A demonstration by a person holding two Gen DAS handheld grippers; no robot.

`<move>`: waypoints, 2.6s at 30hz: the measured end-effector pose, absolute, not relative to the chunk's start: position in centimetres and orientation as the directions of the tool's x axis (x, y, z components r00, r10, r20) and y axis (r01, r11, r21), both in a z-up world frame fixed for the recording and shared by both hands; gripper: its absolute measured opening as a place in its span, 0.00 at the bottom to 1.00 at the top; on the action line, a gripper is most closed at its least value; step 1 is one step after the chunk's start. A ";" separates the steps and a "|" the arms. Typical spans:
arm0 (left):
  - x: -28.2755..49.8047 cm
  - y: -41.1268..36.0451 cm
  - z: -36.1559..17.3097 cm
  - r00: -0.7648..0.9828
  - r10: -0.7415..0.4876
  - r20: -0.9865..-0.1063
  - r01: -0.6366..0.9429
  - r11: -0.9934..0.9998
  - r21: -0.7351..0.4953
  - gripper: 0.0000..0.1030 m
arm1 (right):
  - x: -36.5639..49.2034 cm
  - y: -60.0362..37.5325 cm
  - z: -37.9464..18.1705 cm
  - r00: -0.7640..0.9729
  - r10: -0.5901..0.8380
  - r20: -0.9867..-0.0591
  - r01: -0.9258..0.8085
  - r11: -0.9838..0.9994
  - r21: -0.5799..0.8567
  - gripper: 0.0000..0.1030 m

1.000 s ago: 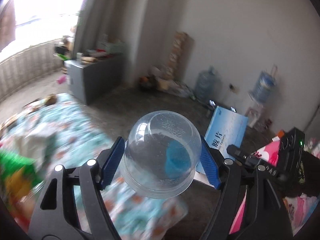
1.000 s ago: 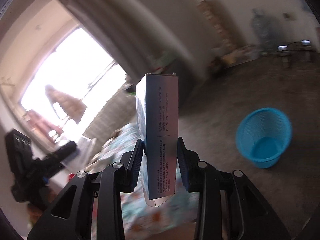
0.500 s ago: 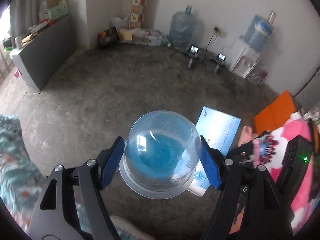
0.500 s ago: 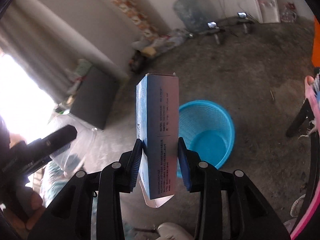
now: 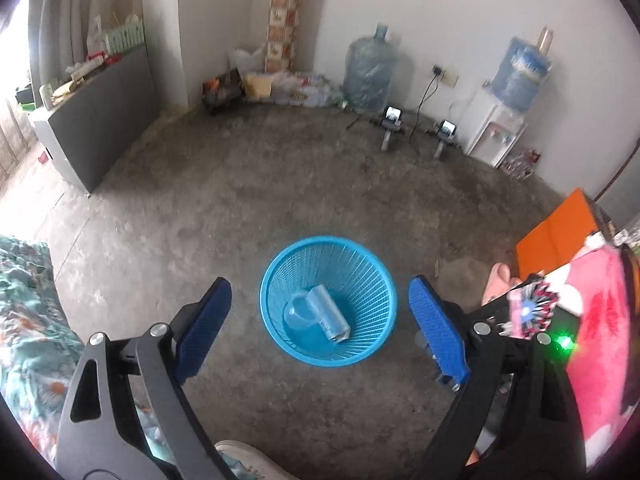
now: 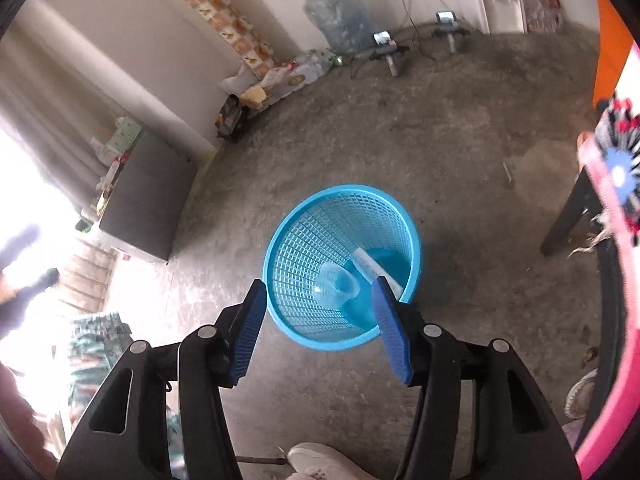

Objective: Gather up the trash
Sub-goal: 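Carry both items over the blue wastebasket and open both tools, then grasp the pink sponge with the left tool while the right tool grasps the clear plastic bag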

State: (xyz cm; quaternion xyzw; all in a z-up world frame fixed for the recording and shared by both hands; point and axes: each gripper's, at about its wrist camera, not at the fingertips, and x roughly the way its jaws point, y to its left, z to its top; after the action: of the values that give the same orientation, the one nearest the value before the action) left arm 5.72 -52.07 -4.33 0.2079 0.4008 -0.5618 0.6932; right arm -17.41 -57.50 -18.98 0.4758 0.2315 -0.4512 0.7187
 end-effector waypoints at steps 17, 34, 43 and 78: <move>6.3 -30.6 9.7 0.163 -0.725 -0.669 0.940 0.321 -0.118 0.86 | -11.7 -43.5 -1.8 0.440 -0.696 -0.567 0.877 0.470 0.103 0.94; 13.7 3.5 7.3 0.505 -0.619 -0.601 0.555 0.766 -0.324 0.92 | -6.4 -32.0 0.7 0.806 -0.301 -0.510 0.464 0.856 0.227 0.94; 13.2 13.1 2.6 0.579 -0.550 -0.603 0.403 0.835 -0.374 0.91 | -1.8 -27.0 -1.0 0.839 0.085 -0.538 0.184 0.886 0.426 0.93; 18.6 13.9 -7.7 0.415 -0.677 -0.608 0.507 0.727 -0.464 0.66 | 10.0 -20.8 -8.5 0.633 0.502 -0.590 0.032 0.744 0.668 0.33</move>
State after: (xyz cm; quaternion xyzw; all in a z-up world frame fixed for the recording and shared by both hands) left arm 18.57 13.90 -7.73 -0.1042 0.4086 -0.3546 0.8345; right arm 9.95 -20.81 -8.48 0.3297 0.4052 0.1395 0.8413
